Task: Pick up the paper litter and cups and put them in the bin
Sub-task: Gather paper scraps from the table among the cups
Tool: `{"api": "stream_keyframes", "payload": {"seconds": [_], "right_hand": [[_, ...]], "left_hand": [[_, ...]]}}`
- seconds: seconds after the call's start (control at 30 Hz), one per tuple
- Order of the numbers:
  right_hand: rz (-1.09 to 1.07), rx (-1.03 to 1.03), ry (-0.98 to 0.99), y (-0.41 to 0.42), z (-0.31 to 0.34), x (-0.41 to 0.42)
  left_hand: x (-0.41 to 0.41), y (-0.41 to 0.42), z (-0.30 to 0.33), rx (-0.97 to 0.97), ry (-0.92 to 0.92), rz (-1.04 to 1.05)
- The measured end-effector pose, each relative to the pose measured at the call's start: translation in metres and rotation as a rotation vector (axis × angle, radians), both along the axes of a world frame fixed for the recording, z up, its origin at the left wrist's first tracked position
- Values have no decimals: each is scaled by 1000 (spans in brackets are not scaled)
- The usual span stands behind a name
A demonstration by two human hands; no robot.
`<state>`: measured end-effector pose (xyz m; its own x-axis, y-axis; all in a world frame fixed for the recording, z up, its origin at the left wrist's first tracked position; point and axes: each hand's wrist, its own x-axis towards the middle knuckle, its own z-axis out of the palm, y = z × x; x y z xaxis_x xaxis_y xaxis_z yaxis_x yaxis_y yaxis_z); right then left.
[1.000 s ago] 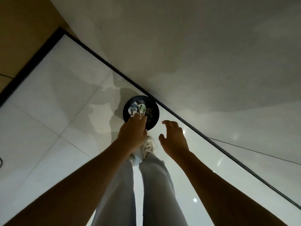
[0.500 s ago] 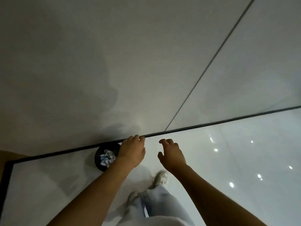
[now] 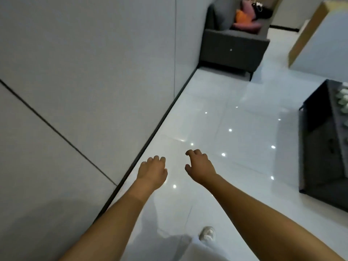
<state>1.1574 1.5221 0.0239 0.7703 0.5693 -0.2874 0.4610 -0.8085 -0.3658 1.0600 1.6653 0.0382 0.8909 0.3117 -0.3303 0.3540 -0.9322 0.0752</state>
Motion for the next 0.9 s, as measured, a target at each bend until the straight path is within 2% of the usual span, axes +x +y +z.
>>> {"api": "stream_keyframes", "payload": {"seconds": [0.2,0.47,0.67,0.9], "right_hand": [[-232,17,-16,-135,8,121],[-563,22,-1,-287,13,223],[-763,18,8,-363,7,309],[-952,12,33,-421,4,455]], "left_hand": [[152,-108,5,-22,-18,-187],[309,-230,11,-108,-2,-371],[438,-315,11,-135,-16,-576],[611,-389,10,-158,-30,-778]]}}
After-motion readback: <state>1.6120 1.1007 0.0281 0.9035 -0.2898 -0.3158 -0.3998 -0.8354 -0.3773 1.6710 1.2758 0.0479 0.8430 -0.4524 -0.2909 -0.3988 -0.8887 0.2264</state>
